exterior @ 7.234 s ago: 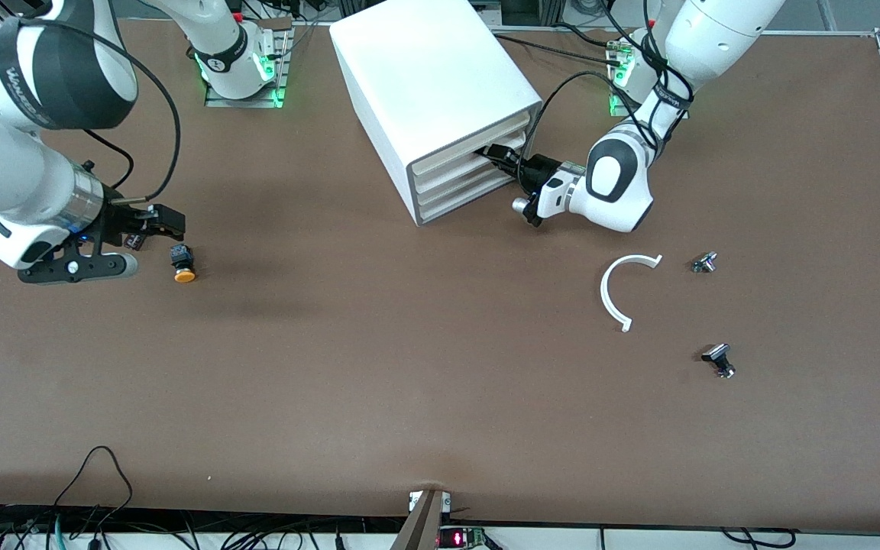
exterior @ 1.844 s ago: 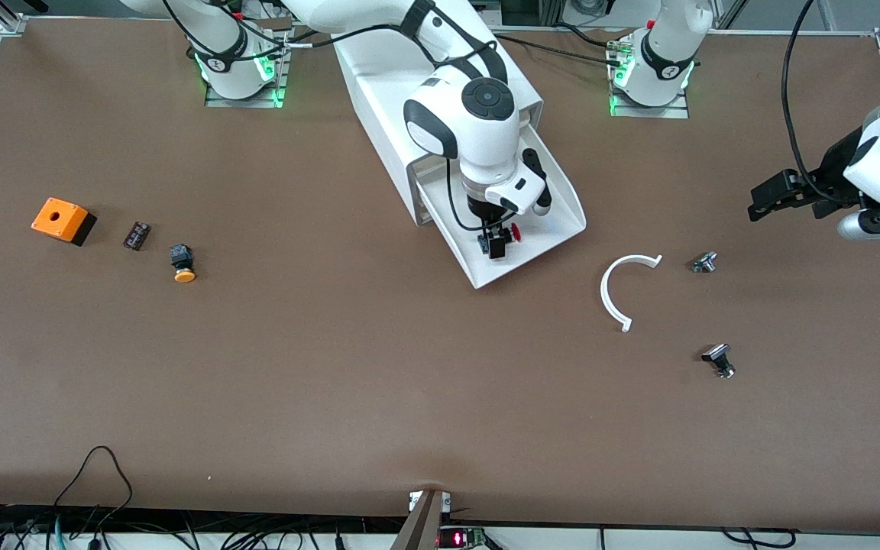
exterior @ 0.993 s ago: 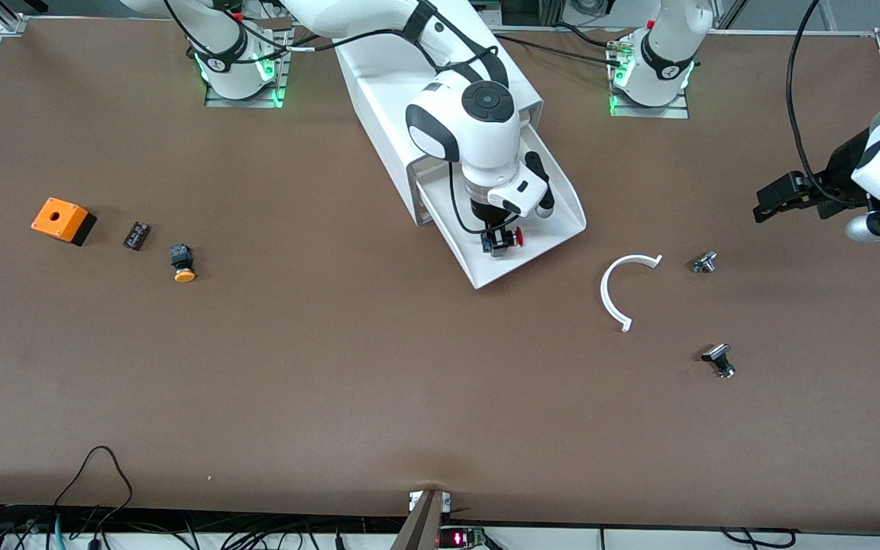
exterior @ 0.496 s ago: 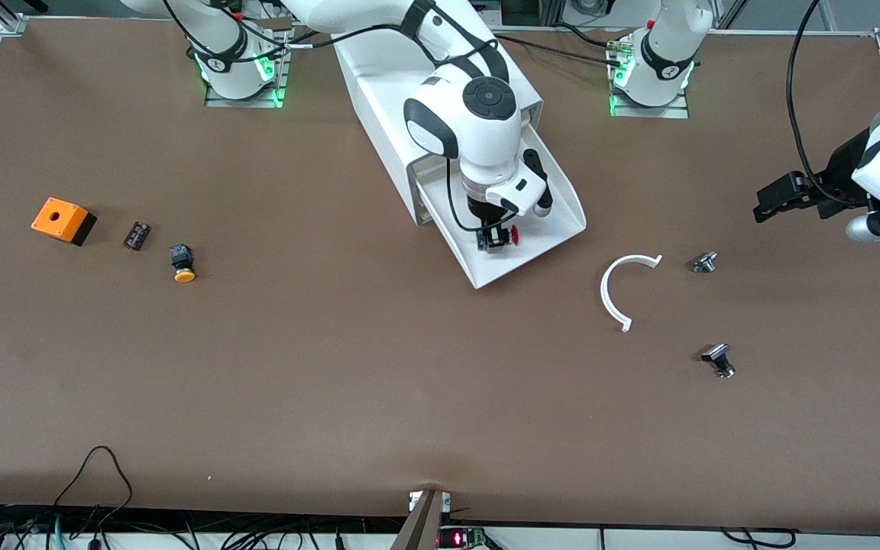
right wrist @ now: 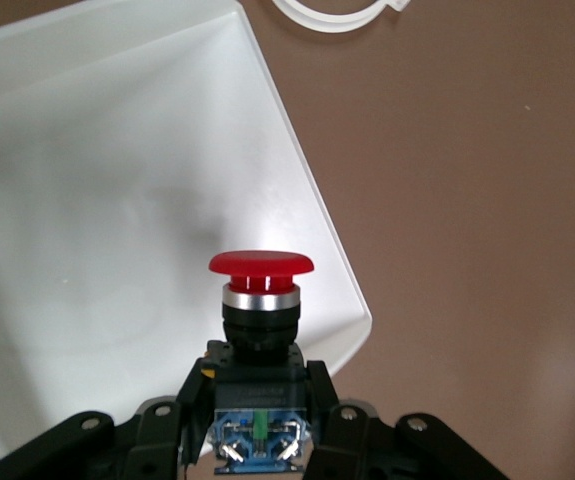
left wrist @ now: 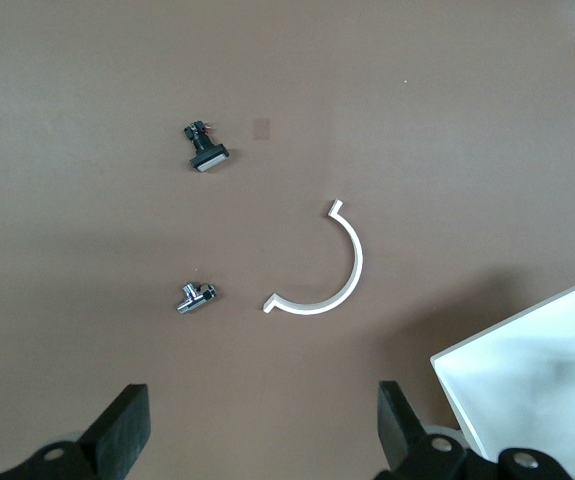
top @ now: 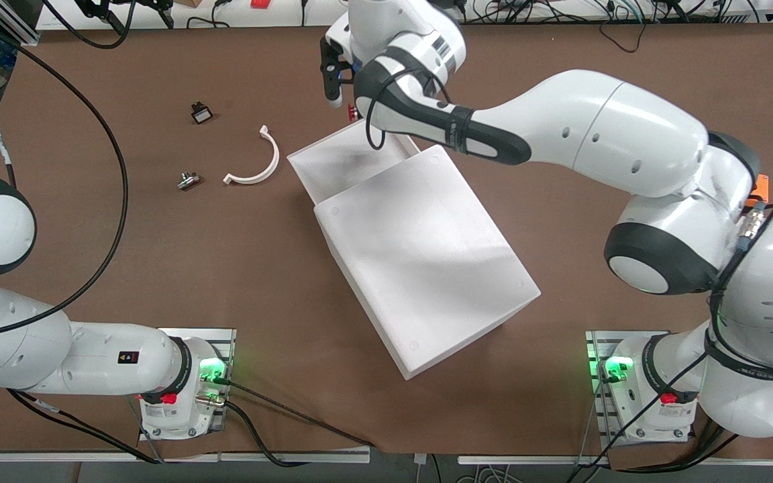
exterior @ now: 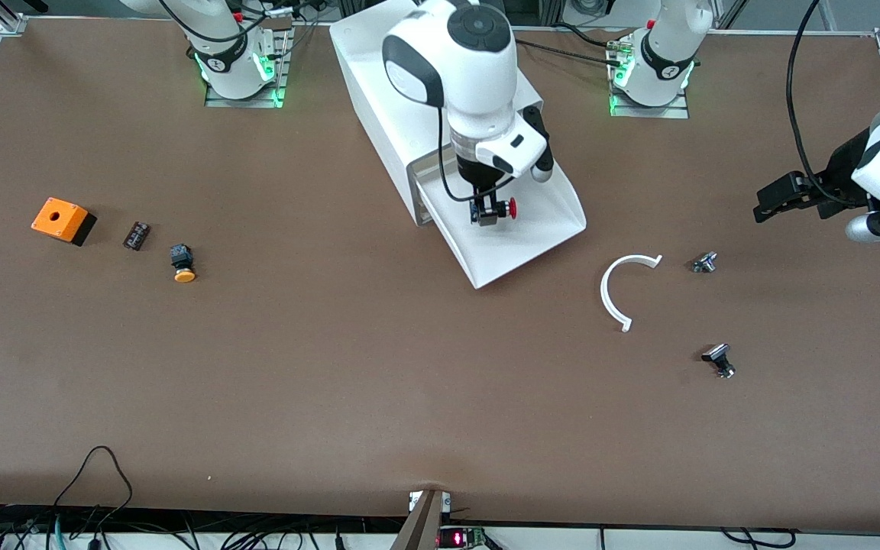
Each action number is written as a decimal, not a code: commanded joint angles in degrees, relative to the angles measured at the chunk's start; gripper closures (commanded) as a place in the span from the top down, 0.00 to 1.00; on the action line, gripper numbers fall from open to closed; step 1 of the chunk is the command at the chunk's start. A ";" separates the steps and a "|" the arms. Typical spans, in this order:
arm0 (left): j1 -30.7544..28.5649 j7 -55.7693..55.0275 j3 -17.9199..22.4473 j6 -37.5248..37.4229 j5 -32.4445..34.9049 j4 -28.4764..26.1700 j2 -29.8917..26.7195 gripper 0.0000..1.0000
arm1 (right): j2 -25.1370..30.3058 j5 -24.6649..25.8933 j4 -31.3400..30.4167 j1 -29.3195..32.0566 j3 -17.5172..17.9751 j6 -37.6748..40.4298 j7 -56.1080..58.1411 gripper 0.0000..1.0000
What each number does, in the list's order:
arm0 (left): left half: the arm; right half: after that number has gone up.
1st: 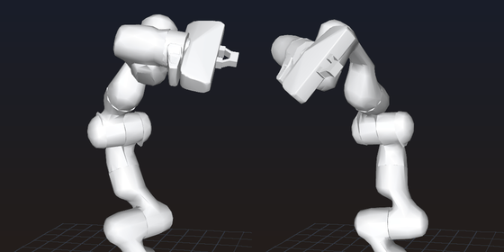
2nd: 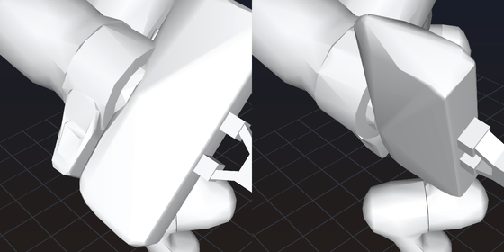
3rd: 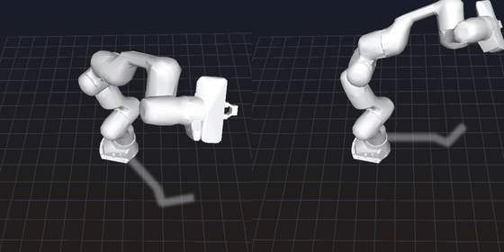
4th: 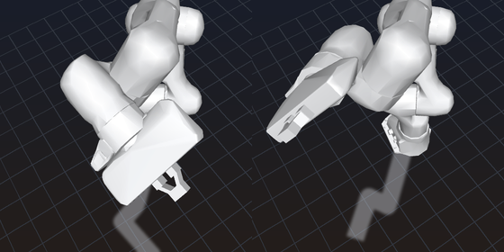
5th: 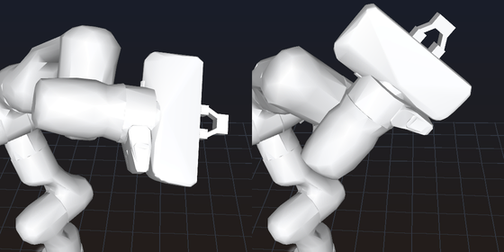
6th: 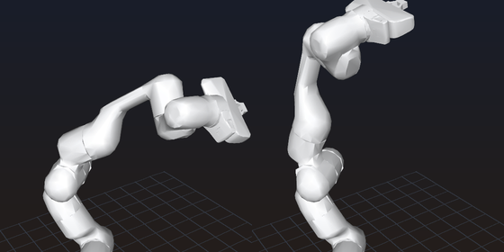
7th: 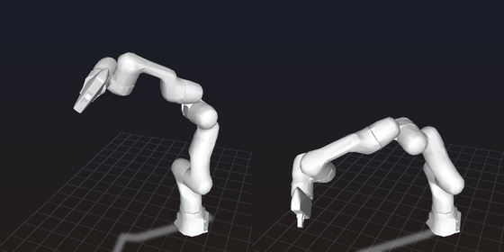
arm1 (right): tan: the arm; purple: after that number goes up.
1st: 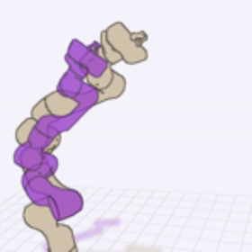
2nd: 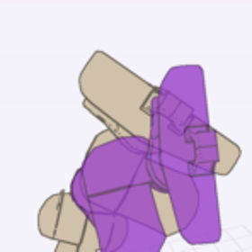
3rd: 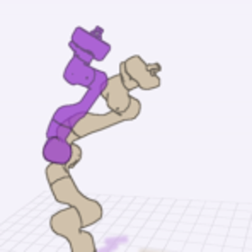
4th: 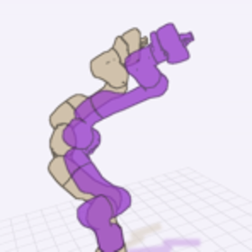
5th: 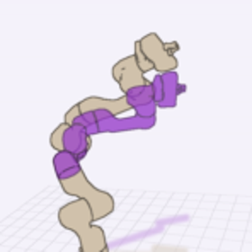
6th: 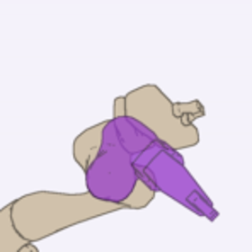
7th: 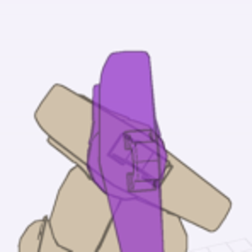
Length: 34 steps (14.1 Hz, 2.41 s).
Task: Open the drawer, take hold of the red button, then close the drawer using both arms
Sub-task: 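Lift the red button out and carry it beside the yellow button, then push the drawer shut with the left gripper while the right gripper lowers the button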
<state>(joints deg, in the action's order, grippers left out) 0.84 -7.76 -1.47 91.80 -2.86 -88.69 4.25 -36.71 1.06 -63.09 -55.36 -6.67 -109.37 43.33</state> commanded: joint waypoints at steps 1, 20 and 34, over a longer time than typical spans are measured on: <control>-0.22 0.12 -0.11 -1.36 0.31 1.68 0.76 1.00 | 2.95 -0.45 -0.36 0.07 -1.77 1.96 -3.94 0.40; 0.30 0.03 -0.46 -1.80 1.54 2.64 4.88 1.00 | 0.24 -0.89 -6.78 19.75 -5.37 0.65 -25.40 0.32; 1.97 -15.33 -5.55 4.76 -2.24 -0.68 13.59 1.00 | 8.30 -5.28 -43.05 28.54 -5.20 -27.64 -26.01 0.32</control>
<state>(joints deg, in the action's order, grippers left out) 2.23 -18.23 -5.44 92.84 -3.97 -88.76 14.72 -35.61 -3.07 -95.67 -28.49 -12.72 -133.74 18.07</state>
